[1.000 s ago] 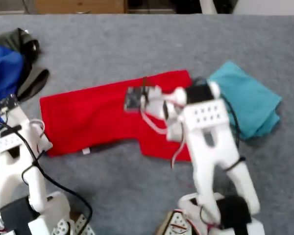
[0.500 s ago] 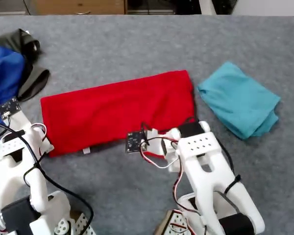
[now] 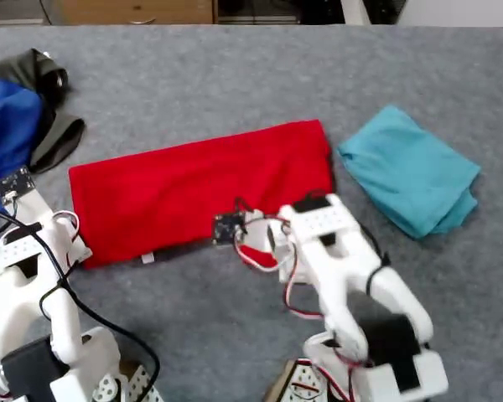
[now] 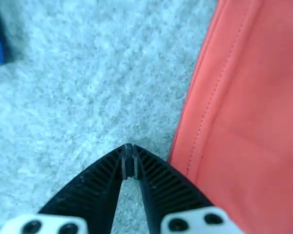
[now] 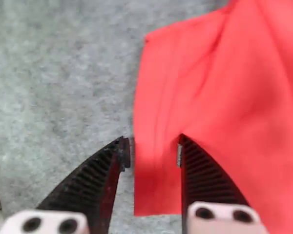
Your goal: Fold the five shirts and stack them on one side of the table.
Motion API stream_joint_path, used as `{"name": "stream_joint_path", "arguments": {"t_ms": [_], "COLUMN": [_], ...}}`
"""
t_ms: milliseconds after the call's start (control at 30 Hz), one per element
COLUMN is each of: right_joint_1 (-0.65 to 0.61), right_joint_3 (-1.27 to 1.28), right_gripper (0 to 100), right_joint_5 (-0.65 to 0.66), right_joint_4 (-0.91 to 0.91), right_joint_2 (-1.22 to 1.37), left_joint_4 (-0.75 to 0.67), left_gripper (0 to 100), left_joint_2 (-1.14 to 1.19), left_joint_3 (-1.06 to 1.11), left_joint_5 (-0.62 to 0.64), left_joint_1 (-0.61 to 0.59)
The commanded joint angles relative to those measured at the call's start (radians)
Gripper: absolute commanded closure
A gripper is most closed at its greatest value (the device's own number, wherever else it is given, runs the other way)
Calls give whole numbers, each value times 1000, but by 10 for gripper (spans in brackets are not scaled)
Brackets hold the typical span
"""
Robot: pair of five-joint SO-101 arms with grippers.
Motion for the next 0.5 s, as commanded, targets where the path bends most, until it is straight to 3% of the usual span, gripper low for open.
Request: {"name": "stream_joint_path", "arguments": {"t_ms": [0, 467], "right_joint_1": [5, 47], "right_joint_3": [-102, -182], "right_gripper": [820, 841], "right_joint_5": [-25, -2], "right_joint_4": [25, 3], "right_joint_2": [110, 188], "left_joint_4": [-14, -14], "left_gripper": [981, 981], "left_joint_2": [-30, -30], "left_joint_3": [-2, 0], "left_joint_5": [-6, -6], "left_joint_1": [-3, -6]}}
